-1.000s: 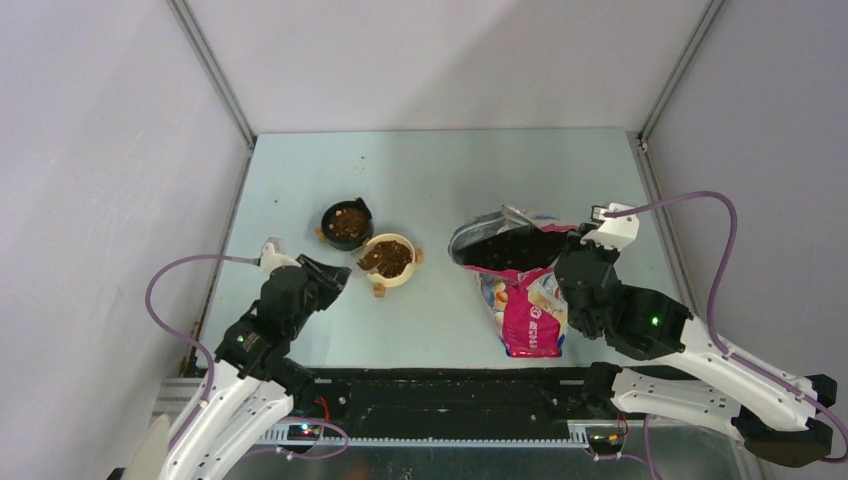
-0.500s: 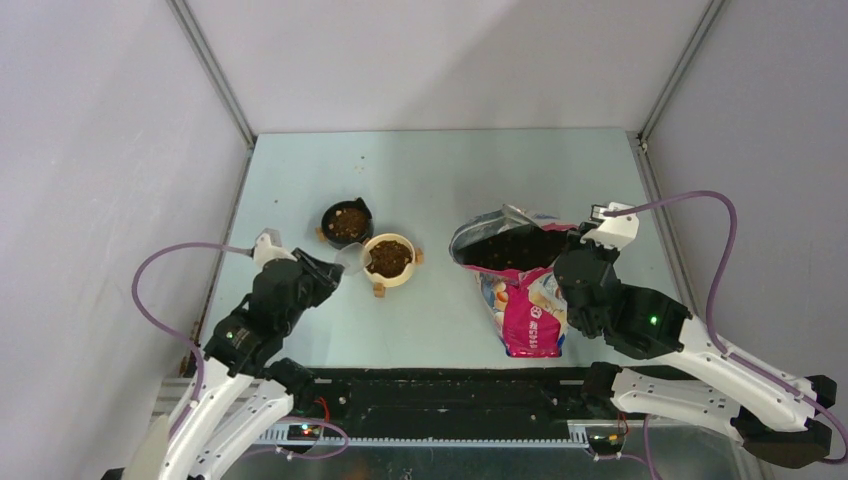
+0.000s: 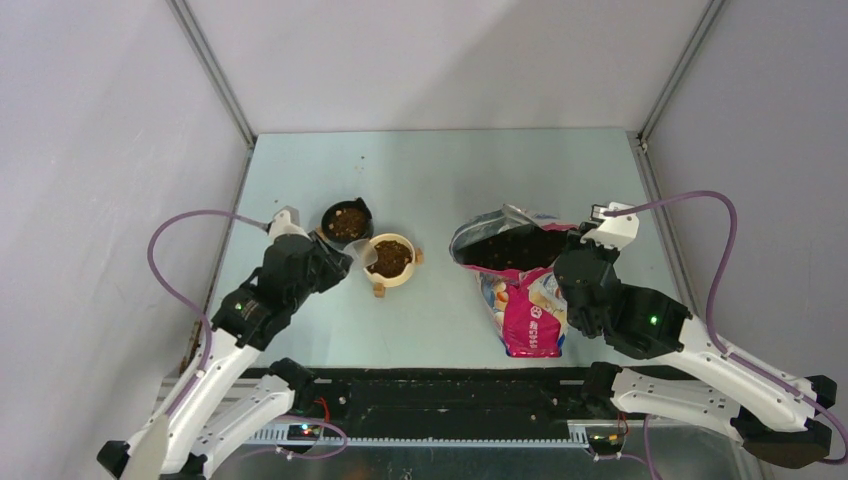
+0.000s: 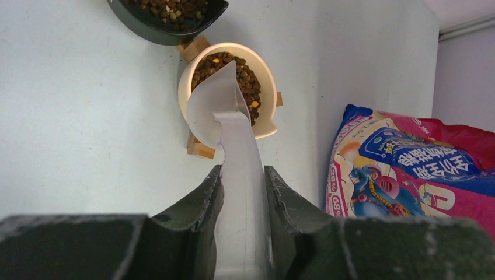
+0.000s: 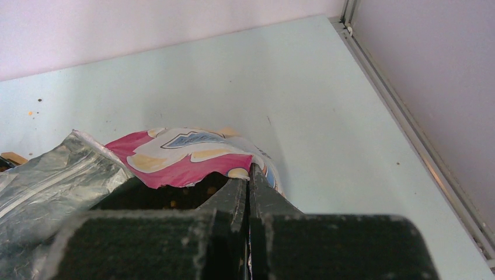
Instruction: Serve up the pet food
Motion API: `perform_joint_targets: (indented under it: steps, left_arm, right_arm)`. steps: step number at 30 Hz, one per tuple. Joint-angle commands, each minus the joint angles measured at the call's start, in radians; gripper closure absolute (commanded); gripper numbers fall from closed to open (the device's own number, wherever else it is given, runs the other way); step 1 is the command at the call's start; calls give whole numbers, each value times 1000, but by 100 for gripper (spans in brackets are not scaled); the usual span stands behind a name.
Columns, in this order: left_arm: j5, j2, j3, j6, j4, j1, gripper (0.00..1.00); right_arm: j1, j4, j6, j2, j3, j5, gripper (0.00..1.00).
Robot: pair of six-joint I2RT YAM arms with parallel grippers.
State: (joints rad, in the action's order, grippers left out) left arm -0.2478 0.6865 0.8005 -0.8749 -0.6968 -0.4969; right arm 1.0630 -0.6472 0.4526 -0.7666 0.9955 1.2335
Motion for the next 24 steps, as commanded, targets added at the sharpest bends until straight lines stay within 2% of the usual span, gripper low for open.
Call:
perform_joint_targets:
  steps: [1, 6, 15, 19, 24]
  left_arm:
    - [29, 12, 72, 76, 17, 4, 100]
    - [90, -17, 119, 85, 40, 4, 100]
    - [488, -114, 97, 61, 415, 4, 100]
    - [669, -71, 82, -21, 584, 4, 100]
    - [869, 59, 111, -114, 667, 3, 100]
  right_arm:
    - [-5, 93, 27, 17, 46, 78, 100]
    - [-9, 94, 27, 17, 45, 69, 100]
    - [-21, 96, 25, 15, 46, 38, 100]
    - [-23, 98, 24, 14, 44, 28, 100]
    - [-36, 101, 23, 0, 45, 6, 100]
